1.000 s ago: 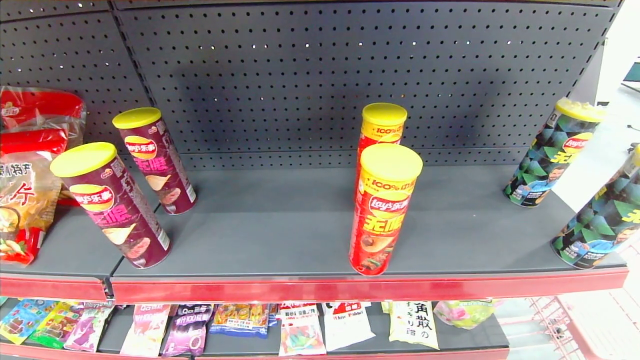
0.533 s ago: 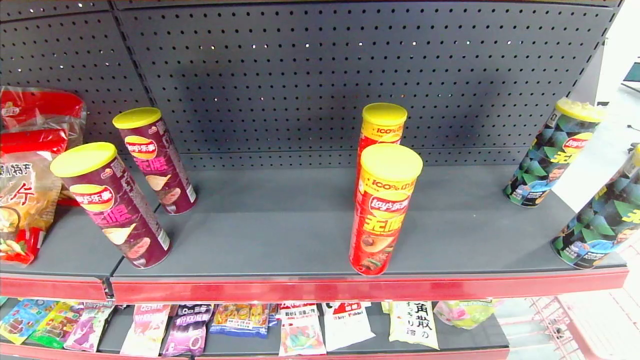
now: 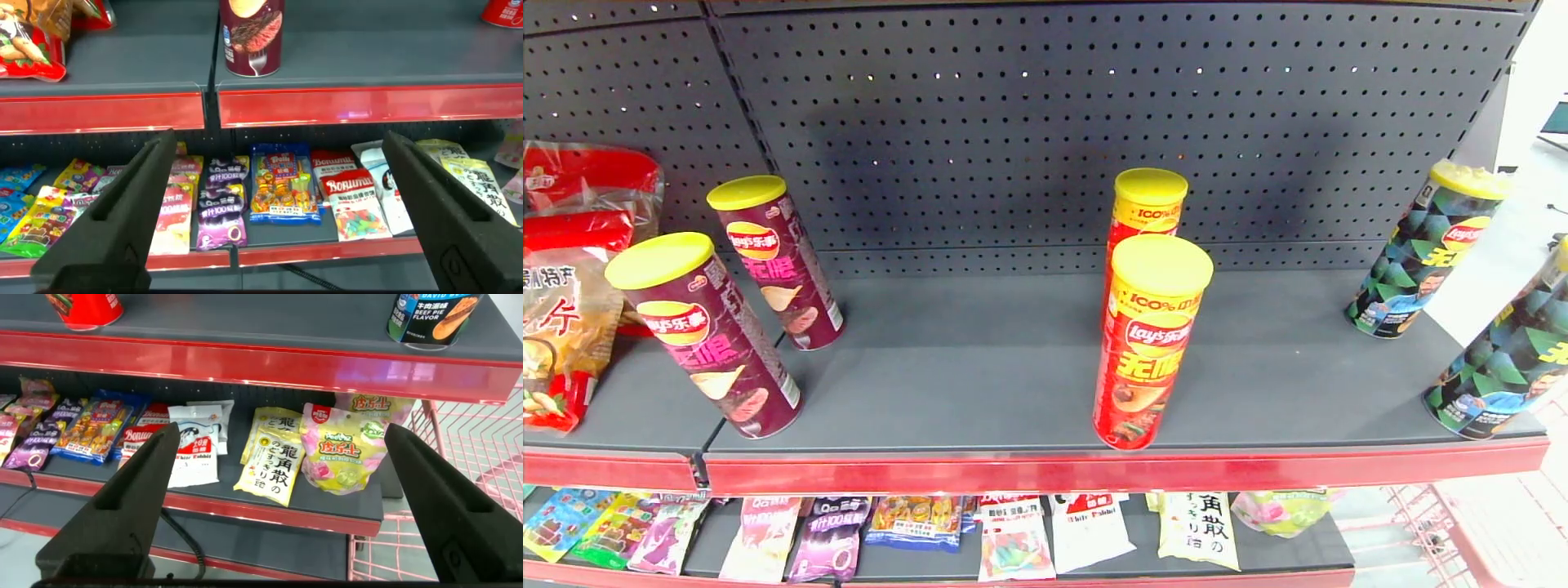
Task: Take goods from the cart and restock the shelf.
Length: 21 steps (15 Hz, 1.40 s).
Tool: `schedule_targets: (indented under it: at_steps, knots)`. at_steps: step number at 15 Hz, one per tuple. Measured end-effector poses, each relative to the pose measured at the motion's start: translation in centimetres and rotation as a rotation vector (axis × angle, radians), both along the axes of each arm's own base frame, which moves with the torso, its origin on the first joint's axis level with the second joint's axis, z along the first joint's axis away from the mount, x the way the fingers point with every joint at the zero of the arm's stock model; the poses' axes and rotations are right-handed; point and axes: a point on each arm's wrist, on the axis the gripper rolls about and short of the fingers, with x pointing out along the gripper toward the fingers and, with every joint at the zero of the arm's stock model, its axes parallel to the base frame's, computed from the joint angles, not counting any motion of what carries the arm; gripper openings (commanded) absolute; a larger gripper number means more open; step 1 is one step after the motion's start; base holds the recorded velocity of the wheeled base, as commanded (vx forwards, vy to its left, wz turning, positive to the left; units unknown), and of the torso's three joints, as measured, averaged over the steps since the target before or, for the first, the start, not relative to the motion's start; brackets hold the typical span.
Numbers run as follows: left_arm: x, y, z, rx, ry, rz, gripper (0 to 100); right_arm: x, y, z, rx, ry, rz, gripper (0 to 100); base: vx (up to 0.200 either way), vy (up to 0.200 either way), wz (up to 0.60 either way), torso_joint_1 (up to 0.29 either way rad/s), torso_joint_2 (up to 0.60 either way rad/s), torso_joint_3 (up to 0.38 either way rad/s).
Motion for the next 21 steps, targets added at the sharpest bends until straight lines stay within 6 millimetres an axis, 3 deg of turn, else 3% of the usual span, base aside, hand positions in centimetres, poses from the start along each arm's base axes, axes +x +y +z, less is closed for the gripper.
schedule_targets:
  at_steps: [21]
  knots:
    - [0.00, 0.00, -0.01, 0.004, 0.000, -0.001, 100, 0.00, 0.01, 0.00, -0.002, 0.000, 0.003, 100, 0.000, 0.000, 0.00, 0.000, 0.00, 0.000]
